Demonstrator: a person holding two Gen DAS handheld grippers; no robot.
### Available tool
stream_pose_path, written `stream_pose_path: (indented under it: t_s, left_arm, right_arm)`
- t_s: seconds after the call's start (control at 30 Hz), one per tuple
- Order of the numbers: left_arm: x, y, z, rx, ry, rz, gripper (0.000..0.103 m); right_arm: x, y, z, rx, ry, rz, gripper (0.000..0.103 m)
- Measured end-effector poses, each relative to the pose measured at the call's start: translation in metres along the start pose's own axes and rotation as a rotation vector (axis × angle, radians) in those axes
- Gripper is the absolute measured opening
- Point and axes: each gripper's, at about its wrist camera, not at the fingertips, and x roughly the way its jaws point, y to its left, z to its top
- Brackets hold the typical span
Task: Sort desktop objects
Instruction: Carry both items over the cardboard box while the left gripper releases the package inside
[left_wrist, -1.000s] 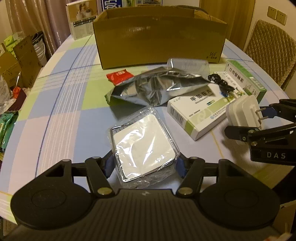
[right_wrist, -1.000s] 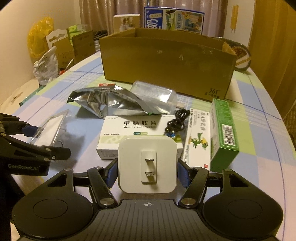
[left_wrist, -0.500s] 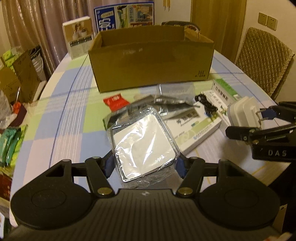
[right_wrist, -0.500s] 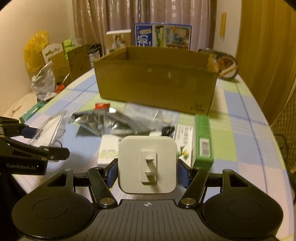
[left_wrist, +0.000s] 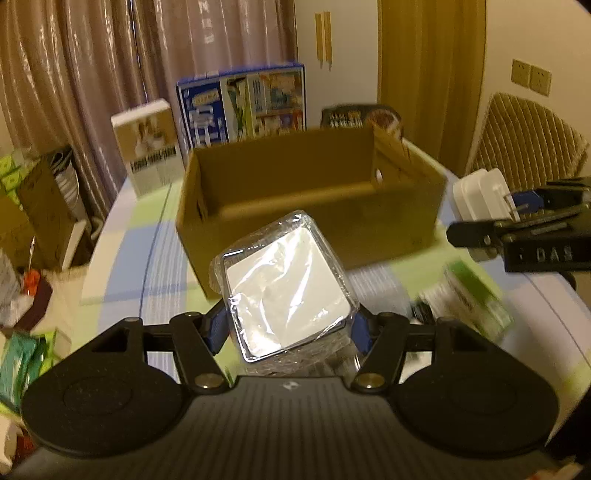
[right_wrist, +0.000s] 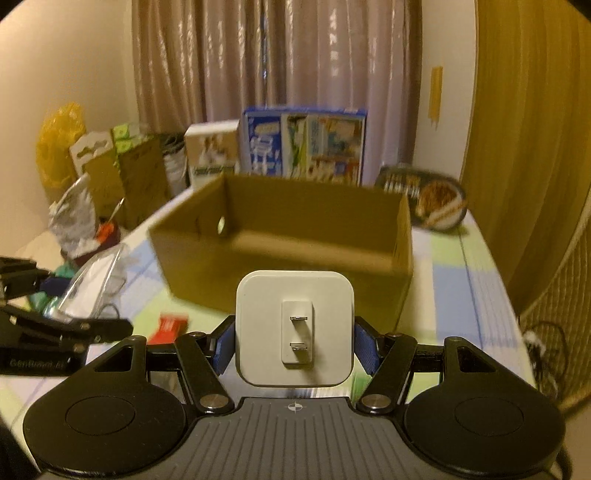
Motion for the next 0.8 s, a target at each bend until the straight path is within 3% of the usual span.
stream_pose_path:
  t_s: [0.2, 0.4, 0.8]
  left_arm:
    - [0.028, 0.020, 0.054, -0.002, -0.049, 0.005, 0.059]
    - [0.062, 0.035, 0.095, 0.004, -0.079, 0.001, 0.059]
    - [0.129, 0.046, 0.114, -0.019, -0.028, -0.037, 0.060]
  right_arm:
    - [0.040, -0.022, 0.056, -0.010, -0.020, -0.008, 0.062]
    - [0.082, -0.038, 0.088, 0.005, -0.009, -0.002, 0.062]
    - [0.148, -0.056, 0.083, 0.045, 0.108, -0.027, 0.062]
